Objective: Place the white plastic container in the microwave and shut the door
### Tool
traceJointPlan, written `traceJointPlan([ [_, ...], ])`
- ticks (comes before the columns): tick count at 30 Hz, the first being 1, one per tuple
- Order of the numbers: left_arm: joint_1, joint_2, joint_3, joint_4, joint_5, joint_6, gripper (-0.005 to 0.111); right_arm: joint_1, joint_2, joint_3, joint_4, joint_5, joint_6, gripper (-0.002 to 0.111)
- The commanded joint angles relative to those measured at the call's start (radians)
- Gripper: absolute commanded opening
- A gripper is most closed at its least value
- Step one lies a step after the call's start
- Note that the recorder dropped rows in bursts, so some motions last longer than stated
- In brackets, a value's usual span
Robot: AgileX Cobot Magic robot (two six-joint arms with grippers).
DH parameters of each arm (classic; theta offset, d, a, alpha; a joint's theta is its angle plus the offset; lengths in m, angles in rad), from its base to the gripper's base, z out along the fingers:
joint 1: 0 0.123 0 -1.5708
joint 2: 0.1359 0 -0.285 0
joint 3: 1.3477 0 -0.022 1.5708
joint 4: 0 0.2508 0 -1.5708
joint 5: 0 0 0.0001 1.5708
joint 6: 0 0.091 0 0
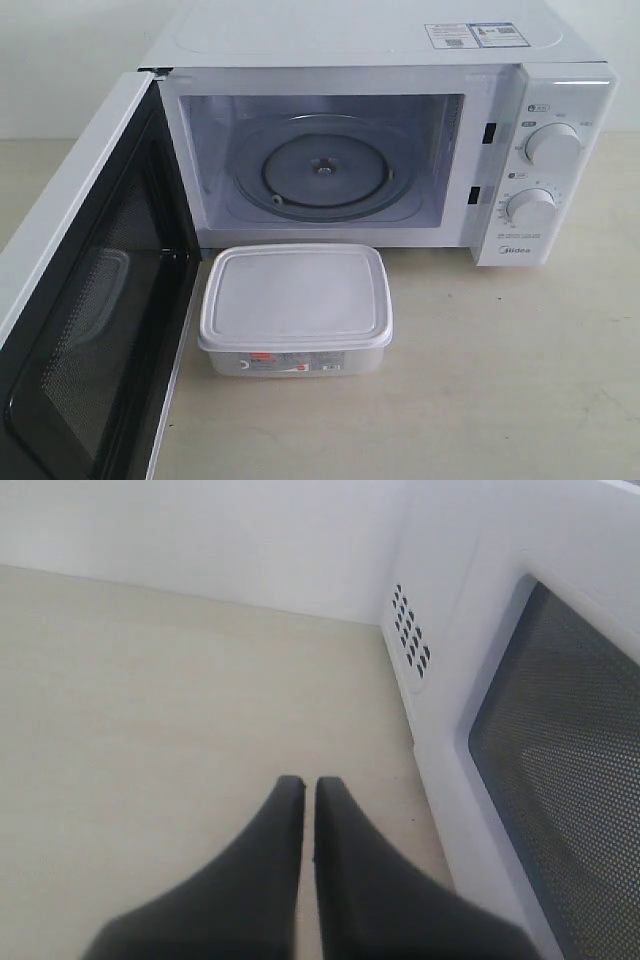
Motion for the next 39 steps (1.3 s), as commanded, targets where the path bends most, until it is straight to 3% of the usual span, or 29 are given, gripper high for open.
traceJointPlan([
  [1,0.005,-0.003,0.004,0.001,0.001,0.004,0.004,-0.001,0.225,0.027,-0.225,-0.403,0.110,0.000],
  [5,0.005,-0.003,0.004,0.001,0.001,0.004,0.004,-0.001,0.411,0.094,-0.227,-0.420,0.250,0.000],
  [10,0.005,-0.003,0.004,0.001,0.001,0.004,0.004,-0.001,0.538,0.161,-0.244,-0.420,0.281,0.000],
  [18,0.005,-0.003,0.004,0.001,0.001,0.004,0.004,-0.001,0.564,0.166,-0.421,-0.420,0.490,0.000],
  [20,0.005,-0.003,0.004,0.001,0.001,0.004,0.004,0.000,0.560,0.122,-0.555,-0.350,0.454,0.000],
  [25,0.005,-0.003,0.004,0.001,0.001,0.004,0.004,0.000,0.537,-0.068,-0.806,-0.247,0.668,0.000],
  [32,0.005,-0.003,0.004,0.001,0.001,0.004,0.004,-0.001,0.413,-0.126,-0.885,0.079,1.088,0.000],
  [39,0.005,-0.003,0.004,0.001,0.001,0.004,0.004,-0.001,0.288,-0.041,-0.921,0.161,1.088,0.000],
])
